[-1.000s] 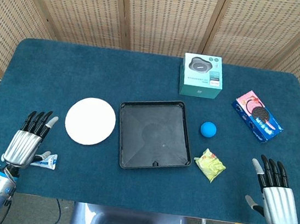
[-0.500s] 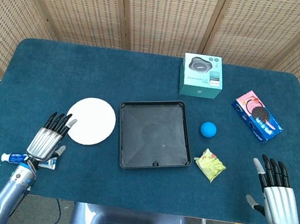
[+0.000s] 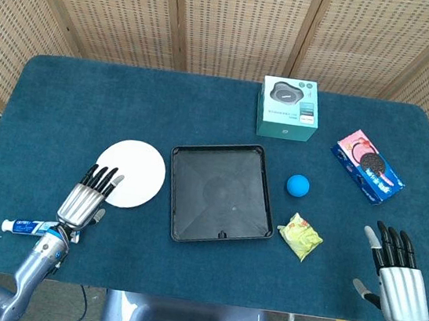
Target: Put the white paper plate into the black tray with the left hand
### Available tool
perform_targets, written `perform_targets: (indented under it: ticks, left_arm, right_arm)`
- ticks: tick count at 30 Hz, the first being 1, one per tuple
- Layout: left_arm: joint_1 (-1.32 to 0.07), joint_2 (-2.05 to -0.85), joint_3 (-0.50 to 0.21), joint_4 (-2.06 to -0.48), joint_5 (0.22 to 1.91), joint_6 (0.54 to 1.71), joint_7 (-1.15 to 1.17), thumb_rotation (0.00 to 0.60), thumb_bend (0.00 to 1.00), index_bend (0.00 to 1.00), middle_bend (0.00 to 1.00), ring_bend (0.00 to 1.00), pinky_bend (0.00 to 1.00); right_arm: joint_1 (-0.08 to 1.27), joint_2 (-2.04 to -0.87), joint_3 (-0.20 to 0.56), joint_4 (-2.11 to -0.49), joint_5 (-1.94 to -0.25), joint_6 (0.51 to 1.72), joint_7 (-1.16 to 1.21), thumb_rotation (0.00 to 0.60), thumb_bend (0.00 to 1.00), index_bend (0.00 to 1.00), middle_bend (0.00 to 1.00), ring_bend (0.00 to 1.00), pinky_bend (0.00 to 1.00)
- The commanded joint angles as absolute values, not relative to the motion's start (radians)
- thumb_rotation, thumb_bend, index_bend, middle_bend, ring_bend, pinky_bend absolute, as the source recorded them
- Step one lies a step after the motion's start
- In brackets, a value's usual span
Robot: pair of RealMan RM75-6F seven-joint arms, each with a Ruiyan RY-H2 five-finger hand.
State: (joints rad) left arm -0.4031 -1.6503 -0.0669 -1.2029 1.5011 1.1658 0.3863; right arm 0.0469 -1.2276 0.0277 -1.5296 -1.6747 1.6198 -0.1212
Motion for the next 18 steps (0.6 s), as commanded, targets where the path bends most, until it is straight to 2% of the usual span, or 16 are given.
perform_targets:
  ticks: [1, 9, 18]
  left_arm:
    - [-0.417, -1.672, -0.069, -1.172, 1.506, 1.172, 0.368, 0.6, 0.33, 0.0, 0.0, 0.0, 0.0]
    - [-0.433, -1.697, -0.069, -1.143, 1.497, 1.166, 0.358, 0.6, 0.33, 0.09, 0.0, 0.0, 0.0]
    - [-0.436, -1.717, -0.062, -1.106, 1.489, 1.171, 0.345, 0.6, 0.34, 0.29, 0.0, 0.0, 0.0]
  right_arm:
    - [0.047, -1.227, 0.028, -1.529, -1.674, 1.62, -0.119, 0.6, 0.15, 0.06, 0.0, 0.0, 0.0]
    - [0.047, -1.227, 0.03, -1.528, -1.674, 1.62, -0.116, 0.6, 0.15, 0.06, 0.0, 0.0, 0.0]
    - [0.047, -1.229, 0.031, -1.528, -1.674, 1.621, -0.117, 0.6, 0.15, 0.06, 0.0, 0.0, 0.0]
